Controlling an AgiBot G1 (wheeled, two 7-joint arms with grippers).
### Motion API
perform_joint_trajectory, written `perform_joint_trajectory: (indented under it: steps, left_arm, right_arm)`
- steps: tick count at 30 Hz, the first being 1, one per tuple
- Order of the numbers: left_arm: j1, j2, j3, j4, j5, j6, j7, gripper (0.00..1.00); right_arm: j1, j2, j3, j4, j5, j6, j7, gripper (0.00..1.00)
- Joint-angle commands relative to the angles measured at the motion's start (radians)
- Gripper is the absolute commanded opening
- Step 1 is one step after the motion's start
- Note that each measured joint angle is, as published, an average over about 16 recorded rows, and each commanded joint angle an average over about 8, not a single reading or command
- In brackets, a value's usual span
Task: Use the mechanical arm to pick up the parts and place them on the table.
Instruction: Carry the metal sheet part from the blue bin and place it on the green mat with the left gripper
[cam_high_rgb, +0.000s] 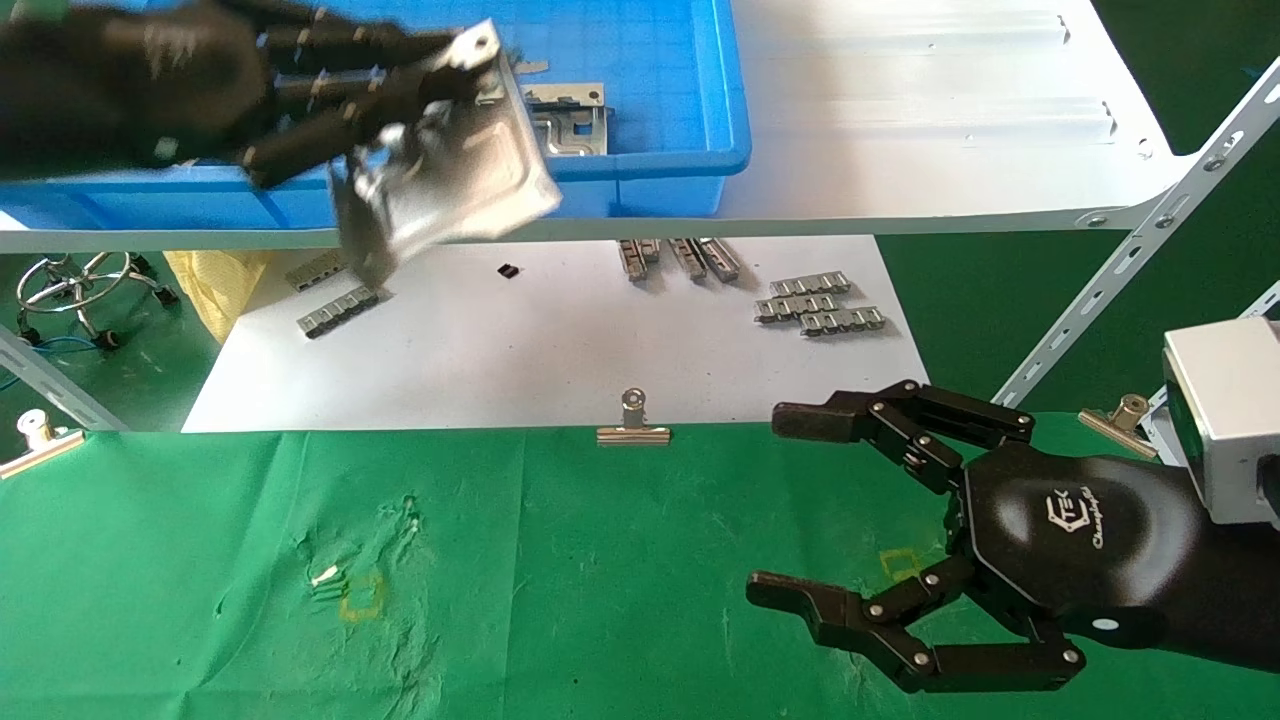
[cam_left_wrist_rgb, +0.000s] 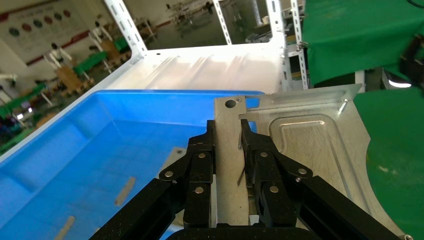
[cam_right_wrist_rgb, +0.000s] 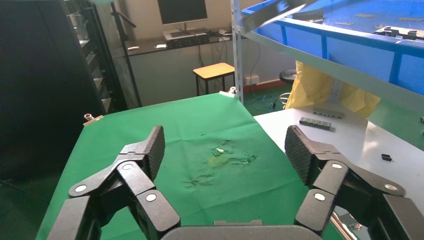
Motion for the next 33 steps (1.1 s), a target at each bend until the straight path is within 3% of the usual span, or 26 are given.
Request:
perform_joint_trajectory:
  steps: [1,8,14,24,33]
  left_arm:
    - [0.055,-0.031,0.006,-0.069,-0.052,0.004,0.016,0.0]
    - [0.214,-0.194,0.129,-0.336,-0.258,-0.002,0.035,0.0]
    - [0.279,-0.268,0.256,-0.393,-0.245,-0.014,0.188,0.0]
    - [0.28,-0.211,0.401,-0.245,-0.047,-0.036,0.503,0.0]
    - [0.302,-0.156,0.441,-0.079,-0.079,-0.026,0.606,0.0]
  right_arm:
    - [0.0,0.0,0.0,0.0,0.0,0.0,0.0,1.0]
    - [0.0,0.0,0.0,0.0,0.0,0.0,0.0,1.0]
    - [0.0,0.0,0.0,0.0,0.0,0.0,0.0,1.0]
    - [0.0,0.0,0.0,0.0,0.0,0.0,0.0,1.0]
    - [0.0,0.0,0.0,0.0,0.0,0.0,0.0,1.0]
